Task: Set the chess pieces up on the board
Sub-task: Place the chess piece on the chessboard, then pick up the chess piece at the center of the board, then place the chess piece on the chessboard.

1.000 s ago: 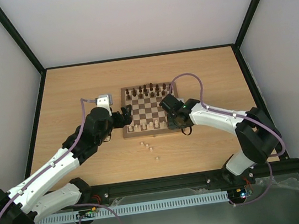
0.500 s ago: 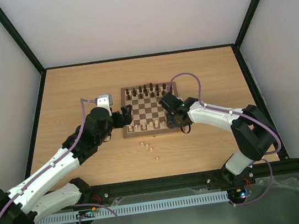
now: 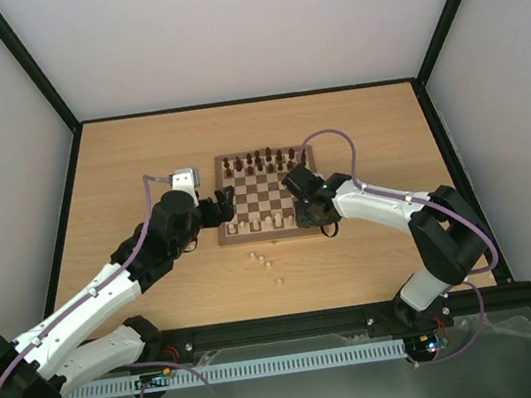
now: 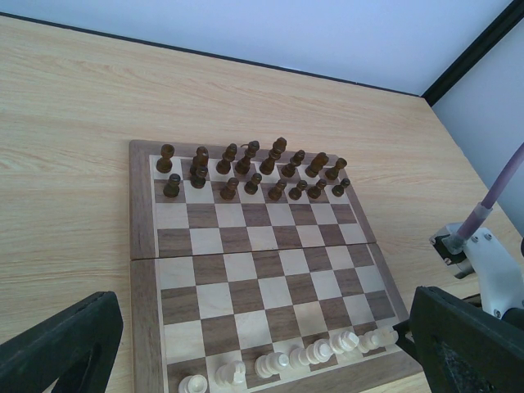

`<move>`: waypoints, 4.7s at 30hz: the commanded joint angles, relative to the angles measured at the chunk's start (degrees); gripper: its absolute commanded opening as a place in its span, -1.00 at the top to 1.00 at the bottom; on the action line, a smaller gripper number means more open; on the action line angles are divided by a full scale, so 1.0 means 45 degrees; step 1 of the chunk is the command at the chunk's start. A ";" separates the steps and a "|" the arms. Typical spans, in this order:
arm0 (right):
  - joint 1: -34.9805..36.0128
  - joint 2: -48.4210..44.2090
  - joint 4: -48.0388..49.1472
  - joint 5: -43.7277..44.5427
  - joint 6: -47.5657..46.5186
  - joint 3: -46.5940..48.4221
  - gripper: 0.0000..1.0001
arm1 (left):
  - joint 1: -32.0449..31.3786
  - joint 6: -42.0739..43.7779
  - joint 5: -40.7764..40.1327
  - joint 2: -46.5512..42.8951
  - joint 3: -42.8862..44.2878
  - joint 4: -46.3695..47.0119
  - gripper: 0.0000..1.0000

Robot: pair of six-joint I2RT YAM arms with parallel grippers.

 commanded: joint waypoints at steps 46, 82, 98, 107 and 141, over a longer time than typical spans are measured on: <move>0.5288 -0.3484 -0.1183 -0.0822 0.0331 -0.1191 -0.99 | 0.0095 0.0102 -0.0824 -0.0406 -0.0235 0.0034 -0.98; 0.7500 0.1344 -0.0779 -0.0103 0.1717 0.0232 0.76 | 0.0130 0.0060 -0.0649 -0.0426 -0.0261 0.0067 -0.98; 0.7490 0.0195 -0.0678 -0.0016 0.2169 -0.0337 0.89 | 0.0129 0.0048 -0.0591 -0.0338 -0.0259 0.0083 -0.97; 0.7490 -0.0263 -0.0724 0.0237 0.2429 -0.0834 0.91 | 0.0131 0.0055 -0.0629 -0.0403 -0.0260 0.0070 -0.98; 0.3900 -0.4295 -0.2985 0.1725 0.1393 -0.0021 0.89 | 0.0115 0.0044 -0.0537 -0.0443 -0.0272 0.0091 -0.98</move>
